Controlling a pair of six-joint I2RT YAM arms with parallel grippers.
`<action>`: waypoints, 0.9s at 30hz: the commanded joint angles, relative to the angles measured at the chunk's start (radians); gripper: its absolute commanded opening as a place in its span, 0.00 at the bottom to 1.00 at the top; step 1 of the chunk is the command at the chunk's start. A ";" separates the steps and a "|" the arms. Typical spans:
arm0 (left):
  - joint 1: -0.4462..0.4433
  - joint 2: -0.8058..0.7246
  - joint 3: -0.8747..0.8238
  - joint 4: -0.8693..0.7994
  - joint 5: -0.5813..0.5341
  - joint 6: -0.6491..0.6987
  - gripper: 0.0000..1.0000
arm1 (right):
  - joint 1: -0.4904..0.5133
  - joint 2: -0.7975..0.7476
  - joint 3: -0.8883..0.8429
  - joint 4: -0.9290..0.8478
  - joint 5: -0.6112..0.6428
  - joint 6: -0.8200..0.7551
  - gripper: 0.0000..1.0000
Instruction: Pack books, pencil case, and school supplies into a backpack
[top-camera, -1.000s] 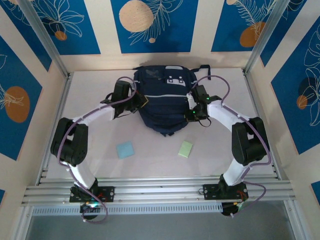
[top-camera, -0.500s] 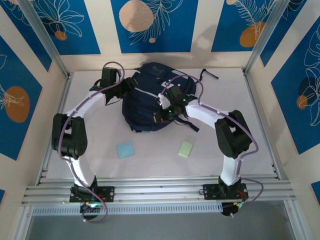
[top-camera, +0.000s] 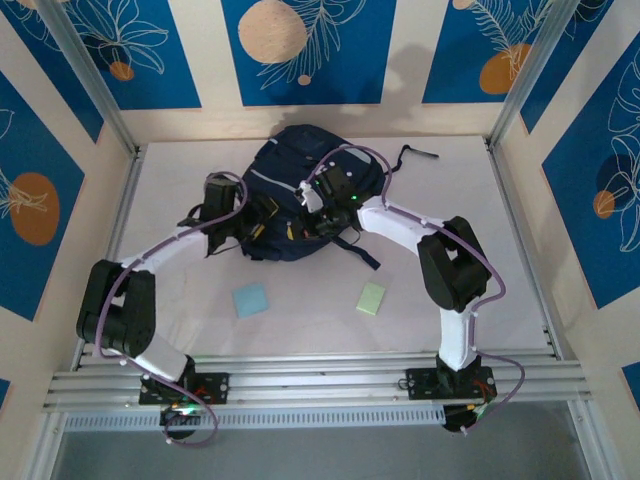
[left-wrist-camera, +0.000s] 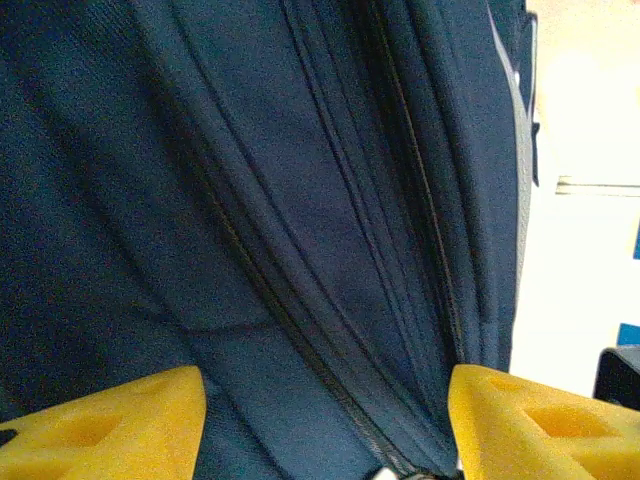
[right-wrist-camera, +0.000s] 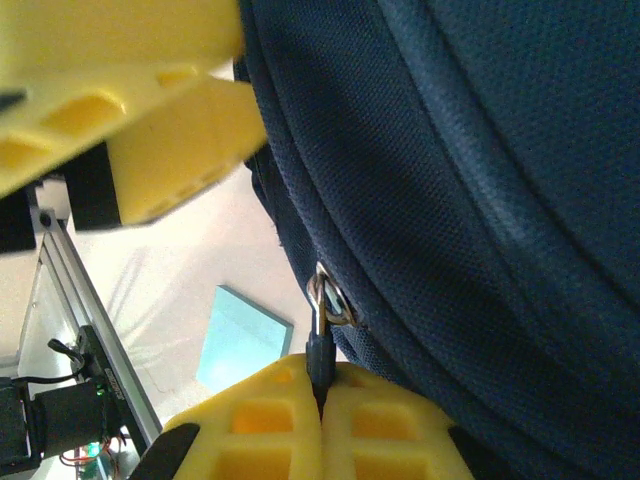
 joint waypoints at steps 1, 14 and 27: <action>-0.028 0.030 -0.010 0.103 -0.021 -0.069 0.63 | 0.033 -0.027 -0.030 0.051 -0.039 -0.003 0.00; -0.027 0.095 0.009 0.207 -0.002 -0.020 0.00 | -0.013 -0.122 -0.200 -0.132 0.007 -0.186 0.00; -0.027 -0.028 -0.083 0.161 0.049 0.021 0.00 | -0.237 -0.076 -0.133 -0.230 0.513 -0.261 0.00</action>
